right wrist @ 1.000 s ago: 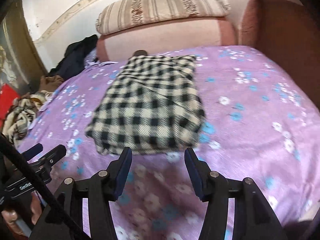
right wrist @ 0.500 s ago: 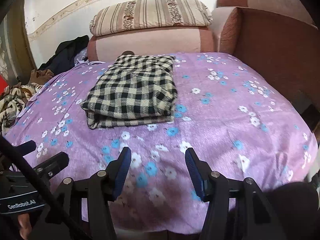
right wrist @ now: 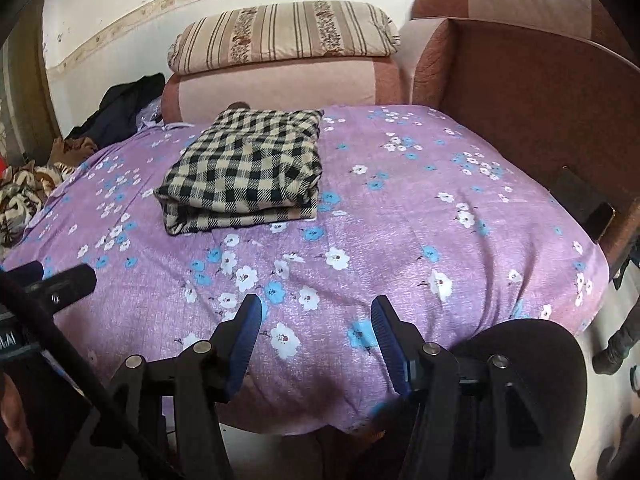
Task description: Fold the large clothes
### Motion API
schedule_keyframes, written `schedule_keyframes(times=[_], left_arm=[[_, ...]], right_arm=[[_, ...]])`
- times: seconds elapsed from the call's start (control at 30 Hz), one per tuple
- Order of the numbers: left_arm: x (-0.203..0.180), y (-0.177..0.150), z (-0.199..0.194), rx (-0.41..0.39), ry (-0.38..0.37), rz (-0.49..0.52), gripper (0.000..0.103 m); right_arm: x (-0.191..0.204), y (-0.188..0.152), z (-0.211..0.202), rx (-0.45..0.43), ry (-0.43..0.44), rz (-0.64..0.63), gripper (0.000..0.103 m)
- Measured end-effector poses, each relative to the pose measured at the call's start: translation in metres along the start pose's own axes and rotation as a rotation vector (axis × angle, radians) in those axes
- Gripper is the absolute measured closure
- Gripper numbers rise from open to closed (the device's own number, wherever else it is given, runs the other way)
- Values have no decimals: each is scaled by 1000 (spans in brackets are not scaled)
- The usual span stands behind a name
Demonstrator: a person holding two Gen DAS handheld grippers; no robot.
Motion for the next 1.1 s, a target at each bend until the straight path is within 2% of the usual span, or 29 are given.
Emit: schedule_keyframes(times=[0.23,1.1], left_arm=[[-8,-1,-1,6,1,29,1],[-3,-5,21,59,11,16,1]], right_arm=[[-3,4,-2,-5,1,9,38],[-4,1,23,66,-5,17,36]])
Point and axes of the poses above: each gripper's, at about its wrist camera, not at the fingertips, and z roughly the way its jaws point, x to its left, y to its top, the point moved 5 cm from there along z, roughly the way its jaws point, and after that the axes turned 9 degrees about z, right-handed, at the moved point
